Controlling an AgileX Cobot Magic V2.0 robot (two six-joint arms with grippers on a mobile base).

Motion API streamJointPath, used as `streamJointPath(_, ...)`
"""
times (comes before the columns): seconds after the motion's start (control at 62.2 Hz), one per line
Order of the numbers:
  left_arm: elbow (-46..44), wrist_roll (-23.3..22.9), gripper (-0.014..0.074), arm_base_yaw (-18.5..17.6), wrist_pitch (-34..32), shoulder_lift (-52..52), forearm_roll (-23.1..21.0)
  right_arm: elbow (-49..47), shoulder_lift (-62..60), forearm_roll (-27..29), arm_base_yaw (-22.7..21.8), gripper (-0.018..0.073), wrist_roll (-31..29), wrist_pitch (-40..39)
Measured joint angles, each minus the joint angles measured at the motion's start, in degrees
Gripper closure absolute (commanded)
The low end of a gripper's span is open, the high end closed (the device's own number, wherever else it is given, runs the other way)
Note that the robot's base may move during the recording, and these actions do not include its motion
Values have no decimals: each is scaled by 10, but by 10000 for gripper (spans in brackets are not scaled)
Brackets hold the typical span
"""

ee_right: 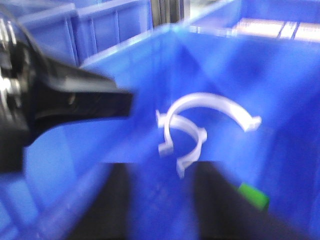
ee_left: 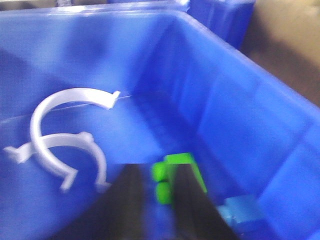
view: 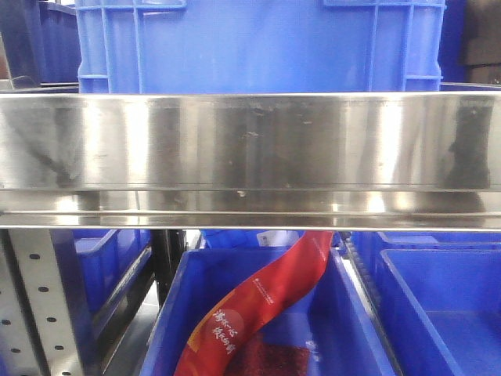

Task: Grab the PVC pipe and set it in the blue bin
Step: 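Lower the right gripper's pipe piece into the blue bin and open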

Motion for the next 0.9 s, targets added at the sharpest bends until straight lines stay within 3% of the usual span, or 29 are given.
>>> streamJointPath(0.064, 0, 0, 708, 0, 2, -2, 5, 0, 0, -5, 0, 730, 0, -1)
streamJointPath(0.289, -1, 0, 708, 0, 9, -32, 12, 0, -12, -28, -7, 727, 1, 4)
streamJointPath(0.595, 5, 0, 708, 0, 25, -125, 25, -1, -100, -31, -64, 727, 6, 60)
streamJointPath(0.901, 121, 0, 708, 0, 3, -223, 26, 15, -187, -50, -73, 727, 8, 101)
